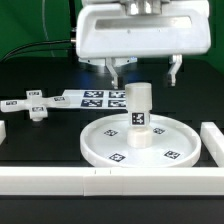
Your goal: Assemble round table
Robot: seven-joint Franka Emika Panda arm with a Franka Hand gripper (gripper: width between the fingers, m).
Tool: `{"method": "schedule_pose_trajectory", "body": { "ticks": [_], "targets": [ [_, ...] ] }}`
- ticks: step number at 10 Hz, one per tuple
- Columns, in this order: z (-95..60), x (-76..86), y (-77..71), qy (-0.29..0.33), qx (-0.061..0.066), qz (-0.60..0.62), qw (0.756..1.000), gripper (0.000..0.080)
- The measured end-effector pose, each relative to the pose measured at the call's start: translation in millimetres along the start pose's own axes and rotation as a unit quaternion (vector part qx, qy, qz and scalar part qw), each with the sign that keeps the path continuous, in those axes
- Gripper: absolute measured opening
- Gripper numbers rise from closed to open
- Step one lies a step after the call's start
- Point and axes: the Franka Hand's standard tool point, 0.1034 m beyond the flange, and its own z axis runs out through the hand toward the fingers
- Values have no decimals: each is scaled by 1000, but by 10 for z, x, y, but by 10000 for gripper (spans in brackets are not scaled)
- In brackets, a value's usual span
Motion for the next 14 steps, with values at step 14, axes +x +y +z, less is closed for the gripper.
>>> {"method": "schedule_pose_trajectory", "body": {
  "ticks": [14],
  "targets": [
    [168, -82, -52, -149, 38, -9, 988, 649]
  ]
}}
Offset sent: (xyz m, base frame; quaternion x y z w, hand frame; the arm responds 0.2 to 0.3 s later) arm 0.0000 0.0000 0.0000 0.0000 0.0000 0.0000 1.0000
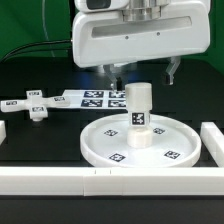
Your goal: Assemble round table
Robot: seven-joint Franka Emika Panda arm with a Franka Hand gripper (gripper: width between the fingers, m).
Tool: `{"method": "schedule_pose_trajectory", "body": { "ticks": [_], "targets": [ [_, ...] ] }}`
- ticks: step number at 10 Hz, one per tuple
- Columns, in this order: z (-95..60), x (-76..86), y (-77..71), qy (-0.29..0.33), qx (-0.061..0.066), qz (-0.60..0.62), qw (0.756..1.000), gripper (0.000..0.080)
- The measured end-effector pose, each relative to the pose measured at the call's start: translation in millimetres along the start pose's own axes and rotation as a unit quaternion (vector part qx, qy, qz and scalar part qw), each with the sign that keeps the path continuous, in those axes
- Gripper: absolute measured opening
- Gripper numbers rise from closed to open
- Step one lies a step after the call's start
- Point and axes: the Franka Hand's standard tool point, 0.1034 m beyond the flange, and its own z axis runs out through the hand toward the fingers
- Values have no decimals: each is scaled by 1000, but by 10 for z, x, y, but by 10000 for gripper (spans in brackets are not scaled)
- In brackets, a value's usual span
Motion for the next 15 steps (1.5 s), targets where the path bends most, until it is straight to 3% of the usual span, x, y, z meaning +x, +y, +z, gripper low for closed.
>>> {"method": "schedule_pose_trajectory", "body": {
  "ticks": [3, 8, 9, 11, 15],
  "targets": [
    [82, -35, 42, 21, -8, -5, 1000, 649],
    [171, -93, 47, 23, -10, -4, 1000, 622],
    [172, -92, 41, 22, -10, -4, 1000, 450],
    [172, -92, 41, 22, -10, -4, 1000, 406],
    [173, -92, 38, 23, -8, 19, 1000, 406]
  ]
}}
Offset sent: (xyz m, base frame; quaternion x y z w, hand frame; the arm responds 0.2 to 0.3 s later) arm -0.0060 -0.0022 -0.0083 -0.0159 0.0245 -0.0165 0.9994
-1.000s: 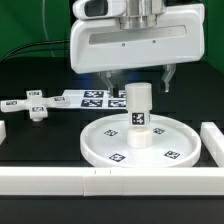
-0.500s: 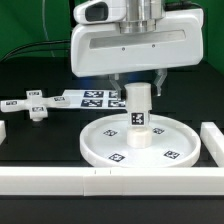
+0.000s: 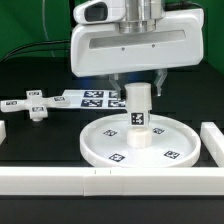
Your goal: Assemble round table
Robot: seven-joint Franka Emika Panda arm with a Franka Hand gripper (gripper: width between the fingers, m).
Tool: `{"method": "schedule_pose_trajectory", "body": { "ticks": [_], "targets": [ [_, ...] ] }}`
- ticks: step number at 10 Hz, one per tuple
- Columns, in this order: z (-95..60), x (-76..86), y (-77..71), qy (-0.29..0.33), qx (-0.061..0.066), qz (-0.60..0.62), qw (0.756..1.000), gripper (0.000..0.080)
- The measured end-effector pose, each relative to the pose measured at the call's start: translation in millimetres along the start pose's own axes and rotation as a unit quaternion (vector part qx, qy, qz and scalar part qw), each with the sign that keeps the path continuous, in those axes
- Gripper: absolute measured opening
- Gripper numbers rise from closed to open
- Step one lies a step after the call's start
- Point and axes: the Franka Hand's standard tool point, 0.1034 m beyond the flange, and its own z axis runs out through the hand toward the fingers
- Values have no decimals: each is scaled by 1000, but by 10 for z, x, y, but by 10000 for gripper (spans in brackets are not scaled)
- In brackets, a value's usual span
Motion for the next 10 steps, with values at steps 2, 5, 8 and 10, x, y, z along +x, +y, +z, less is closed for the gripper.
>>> {"method": "schedule_pose_trajectory", "body": {
  "ticks": [2, 5, 8, 10],
  "targets": [
    [6, 20, -36, 5, 5, 114, 993, 407],
    [14, 25, -94, 3, 18, 267, 964, 407],
    [20, 20, -133, -2, 36, 421, 906, 409],
    [33, 13, -210, -8, 50, 525, 849, 409]
  ]
}}
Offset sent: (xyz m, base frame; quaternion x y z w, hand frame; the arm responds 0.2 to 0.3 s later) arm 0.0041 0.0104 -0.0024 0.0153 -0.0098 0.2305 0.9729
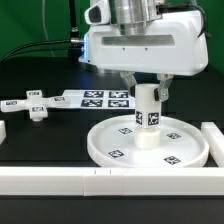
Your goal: Assemble round table
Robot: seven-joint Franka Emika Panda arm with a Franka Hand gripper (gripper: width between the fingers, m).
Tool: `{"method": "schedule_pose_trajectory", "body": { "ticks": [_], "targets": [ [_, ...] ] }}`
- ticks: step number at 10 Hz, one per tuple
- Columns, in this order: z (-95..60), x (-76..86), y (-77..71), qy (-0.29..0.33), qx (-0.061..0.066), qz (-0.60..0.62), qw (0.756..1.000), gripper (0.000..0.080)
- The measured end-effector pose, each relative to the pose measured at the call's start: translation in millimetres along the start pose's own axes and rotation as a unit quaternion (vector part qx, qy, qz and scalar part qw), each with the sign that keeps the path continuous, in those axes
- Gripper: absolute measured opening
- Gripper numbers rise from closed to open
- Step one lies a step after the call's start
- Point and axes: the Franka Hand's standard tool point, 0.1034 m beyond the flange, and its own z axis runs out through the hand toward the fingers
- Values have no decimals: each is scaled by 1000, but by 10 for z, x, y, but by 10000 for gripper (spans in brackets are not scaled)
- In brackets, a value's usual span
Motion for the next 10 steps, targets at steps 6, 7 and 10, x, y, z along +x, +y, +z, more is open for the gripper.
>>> {"method": "schedule_pose_trajectory", "body": {
  "ticks": [6, 7, 10],
  "targets": [
    [4, -27, -24, -1, 7, 152, 988, 409],
    [5, 15, -4, -7, 23, 217, 976, 409],
    [0, 71, 24, -26, 56, 372, 926, 409]
  ]
}}
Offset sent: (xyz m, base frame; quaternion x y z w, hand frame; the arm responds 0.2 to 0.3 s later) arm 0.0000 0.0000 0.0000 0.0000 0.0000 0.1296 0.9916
